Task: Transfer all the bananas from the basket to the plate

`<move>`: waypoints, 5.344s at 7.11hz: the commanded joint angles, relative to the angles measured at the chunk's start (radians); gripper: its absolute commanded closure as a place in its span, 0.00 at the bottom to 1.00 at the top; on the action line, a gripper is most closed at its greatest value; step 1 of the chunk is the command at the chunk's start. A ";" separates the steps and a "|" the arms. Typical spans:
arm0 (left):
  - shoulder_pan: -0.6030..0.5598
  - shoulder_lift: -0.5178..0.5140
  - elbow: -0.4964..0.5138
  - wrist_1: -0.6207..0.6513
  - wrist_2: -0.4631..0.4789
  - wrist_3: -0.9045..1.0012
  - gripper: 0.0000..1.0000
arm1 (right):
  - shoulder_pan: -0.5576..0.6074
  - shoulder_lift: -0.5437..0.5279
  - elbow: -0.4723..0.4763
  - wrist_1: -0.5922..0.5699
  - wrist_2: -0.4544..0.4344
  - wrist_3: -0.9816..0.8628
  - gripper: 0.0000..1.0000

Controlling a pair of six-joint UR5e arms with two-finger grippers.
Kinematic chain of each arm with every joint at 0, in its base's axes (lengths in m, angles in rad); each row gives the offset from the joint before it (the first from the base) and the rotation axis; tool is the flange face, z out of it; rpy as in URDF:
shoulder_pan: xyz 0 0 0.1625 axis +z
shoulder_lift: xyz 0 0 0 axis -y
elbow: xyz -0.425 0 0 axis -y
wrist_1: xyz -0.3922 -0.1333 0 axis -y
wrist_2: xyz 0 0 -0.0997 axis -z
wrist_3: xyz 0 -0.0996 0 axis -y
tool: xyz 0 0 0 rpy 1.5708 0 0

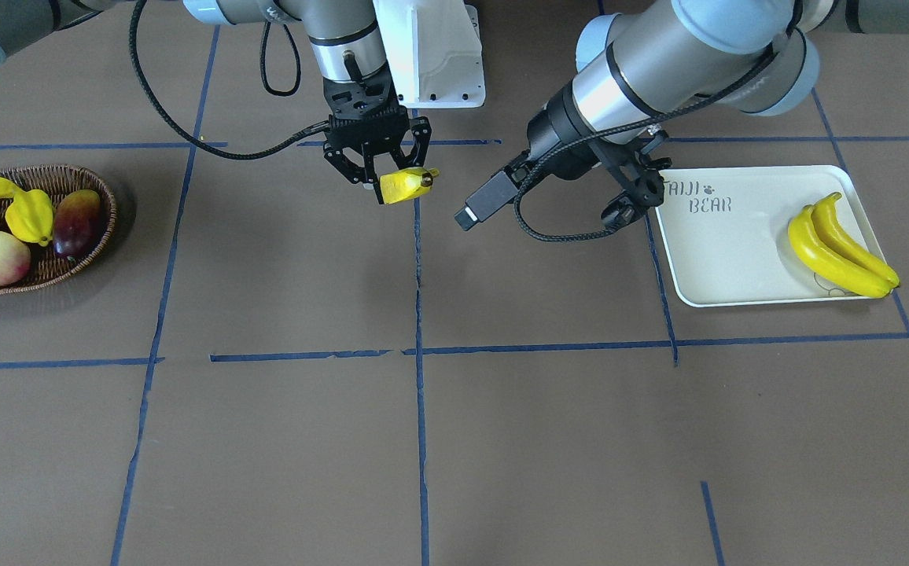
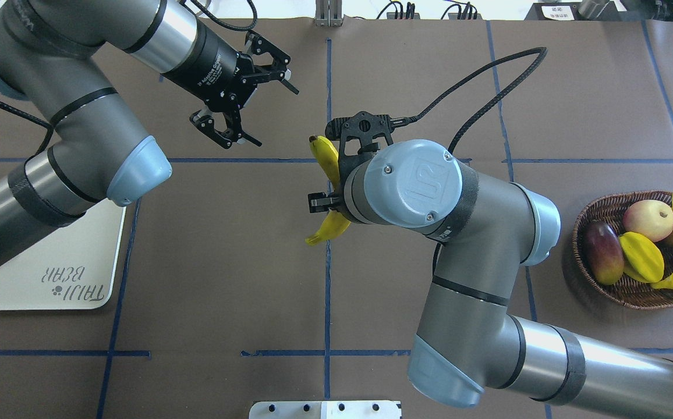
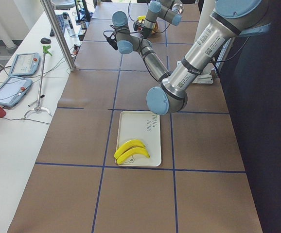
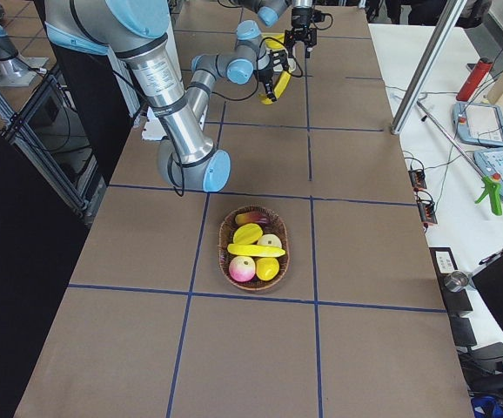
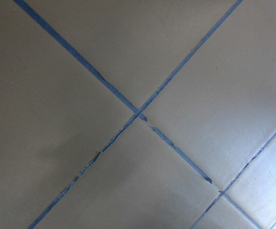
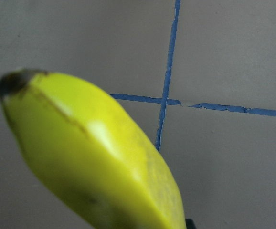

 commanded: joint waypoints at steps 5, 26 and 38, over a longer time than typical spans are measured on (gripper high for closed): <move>0.068 -0.026 0.004 0.002 0.004 -0.029 0.00 | -0.006 0.015 -0.002 -0.008 0.000 -0.056 0.99; 0.088 -0.017 -0.010 -0.009 0.002 -0.016 1.00 | -0.012 0.013 0.009 -0.006 -0.029 -0.119 0.01; -0.261 0.256 0.071 -0.003 -0.169 0.194 1.00 | 0.155 -0.011 0.062 -0.087 0.204 -0.122 0.00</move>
